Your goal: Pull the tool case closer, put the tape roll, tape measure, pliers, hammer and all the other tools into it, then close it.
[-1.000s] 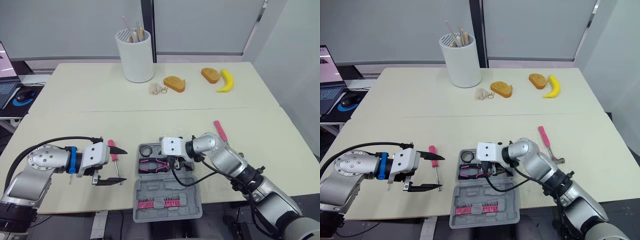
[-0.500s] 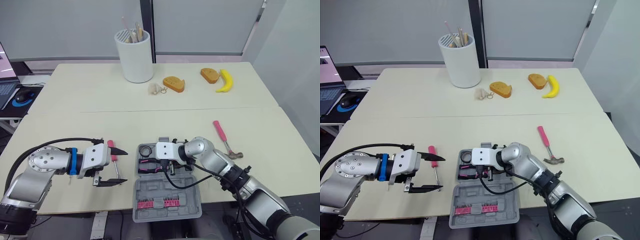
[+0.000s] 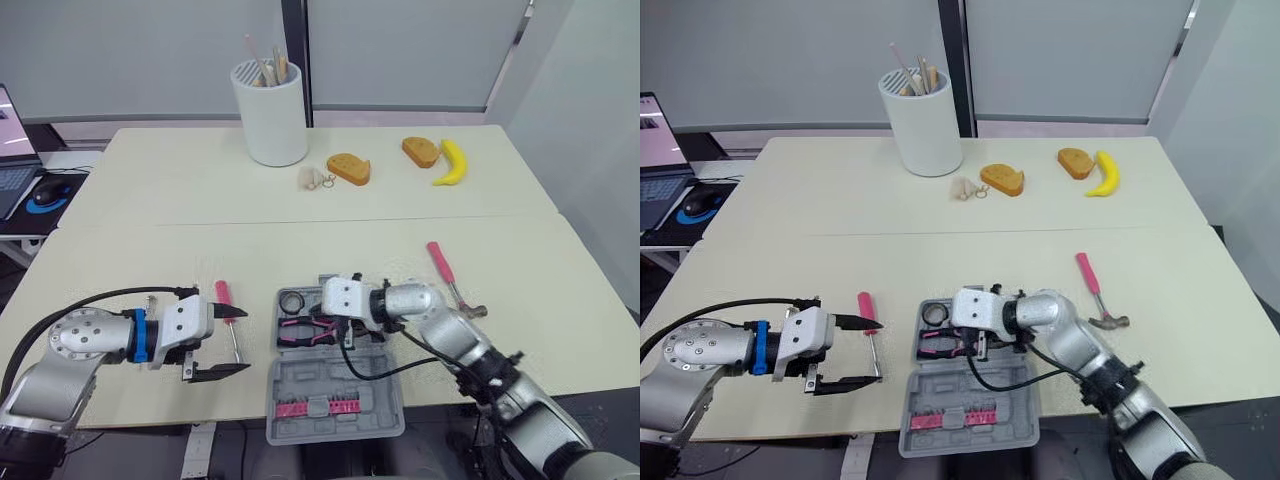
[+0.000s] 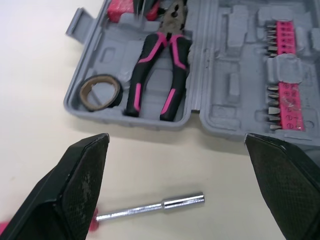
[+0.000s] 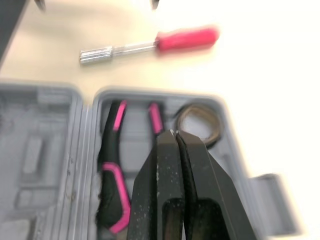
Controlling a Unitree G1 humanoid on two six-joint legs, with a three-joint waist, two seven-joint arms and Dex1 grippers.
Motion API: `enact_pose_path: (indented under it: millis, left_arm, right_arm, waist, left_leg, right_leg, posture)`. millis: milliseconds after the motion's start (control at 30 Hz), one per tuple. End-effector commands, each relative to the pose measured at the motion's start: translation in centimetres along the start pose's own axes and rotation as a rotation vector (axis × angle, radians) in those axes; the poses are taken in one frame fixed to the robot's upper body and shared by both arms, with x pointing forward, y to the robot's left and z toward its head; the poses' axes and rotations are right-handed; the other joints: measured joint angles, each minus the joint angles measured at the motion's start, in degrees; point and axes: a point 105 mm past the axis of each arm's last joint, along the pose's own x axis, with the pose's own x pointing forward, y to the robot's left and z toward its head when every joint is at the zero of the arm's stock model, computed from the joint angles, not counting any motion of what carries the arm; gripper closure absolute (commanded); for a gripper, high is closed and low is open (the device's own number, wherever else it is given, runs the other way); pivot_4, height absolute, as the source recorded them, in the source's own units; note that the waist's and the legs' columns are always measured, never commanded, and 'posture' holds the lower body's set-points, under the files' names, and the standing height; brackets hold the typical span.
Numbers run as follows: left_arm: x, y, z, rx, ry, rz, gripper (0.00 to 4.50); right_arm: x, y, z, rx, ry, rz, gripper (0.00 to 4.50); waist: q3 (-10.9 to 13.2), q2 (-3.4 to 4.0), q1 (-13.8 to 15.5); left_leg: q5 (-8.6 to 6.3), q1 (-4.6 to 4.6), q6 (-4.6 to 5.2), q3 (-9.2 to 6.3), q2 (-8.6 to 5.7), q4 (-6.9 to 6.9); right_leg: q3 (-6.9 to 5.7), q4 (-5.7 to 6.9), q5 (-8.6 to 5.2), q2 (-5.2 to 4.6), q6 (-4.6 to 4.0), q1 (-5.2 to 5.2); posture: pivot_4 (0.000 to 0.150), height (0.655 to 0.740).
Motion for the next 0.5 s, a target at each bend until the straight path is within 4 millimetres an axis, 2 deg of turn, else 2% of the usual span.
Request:
enact_pose_path:
  millis: [33, 133, 267, 333, 433, 467, 500]
  left_arm:
    - [-0.2, -0.3, -0.2, 0.004, -0.001, 0.016, 0.37]
    - [0.0, -1.1, -1.4, -0.011, 0.043, 0.008, 1.24]
    - [0.9, -1.5, -3.0, -0.026, 0.092, 0.017, 2.61]
    - [1.5, -1.6, -3.5, -0.030, 0.100, 0.015, 3.27]
    - [2.4, -2.1, -4.0, -0.027, 0.130, -0.012, 4.21]
    - [2.7, -2.4, -4.2, -0.029, 0.142, -0.026, 4.48]
    - [2.8, -2.6, -4.3, -0.031, 0.150, -0.036, 4.48]
  right_arm:
    - [-4.9, 0.3, 0.2, 0.001, -0.002, -0.037, 4.50]
    - [-8.7, 1.3, -2.2, 0.058, 0.124, -0.045, 4.50]
    - [-11.6, 2.7, -5.6, 0.099, 0.294, -0.042, 4.50]
    - [-12.1, 3.3, -6.7, 0.120, 0.344, -0.038, 4.50]
    - [-11.7, 4.1, -7.8, 0.133, 0.372, -0.024, 4.50]
    - [-11.5, 4.3, -8.0, 0.135, 0.374, -0.024, 4.50]
    - [-11.3, 4.3, -8.1, 0.137, 0.374, -0.025, 4.50]
  waist:
    - [0.0, -0.02, 0.4]
    - [0.0, -0.02, 0.8]
    - [0.0, -0.02, 0.7]
    - [0.0, -0.02, 0.5]
    - [0.0, -0.02, 0.4]
    - [0.0, -0.02, 0.4]
    - [0.0, -0.02, 0.4]
  left_leg:
    - [0.00, 0.01, 0.00, 0.01, -0.05, 0.00]
    - [-0.02, 0.00, -0.02, 0.10, -0.08, 0.00]
    - [-0.01, 0.11, -0.02, 0.13, -0.02, -0.04]
    - [-0.01, 0.19, -0.02, 0.18, -0.02, -0.10]
    - [-0.01, 0.22, -0.02, 0.24, -0.02, -0.12]
    - [-0.01, 0.22, -0.02, 0.23, -0.02, -0.12]
    - [-0.01, 0.21, -0.02, 0.22, -0.02, -0.12]
  right_leg:
    - [-0.01, -0.03, 0.00, -0.04, 0.01, 0.04]
    - [0.04, -0.10, -0.01, -0.10, 0.03, 0.05]
    - [0.07, -0.08, -0.02, 0.00, 0.02, 0.05]
    - [0.10, -0.07, -0.08, 0.01, 0.05, 0.07]
    - [0.15, -0.07, -0.16, 0.03, 0.18, 0.08]
    - [0.16, -0.07, -0.16, 0.03, 0.19, 0.08]
    - [0.15, -0.07, -0.16, 0.03, 0.18, 0.08]
  posture:
    - [0.150, 0.7400]
    - [0.150, 0.7400]
    - [0.150, 0.7400]
    - [0.150, 0.7400]
    - [0.150, 0.7400]
    - [0.150, 0.7400]
    - [0.150, 0.7400]
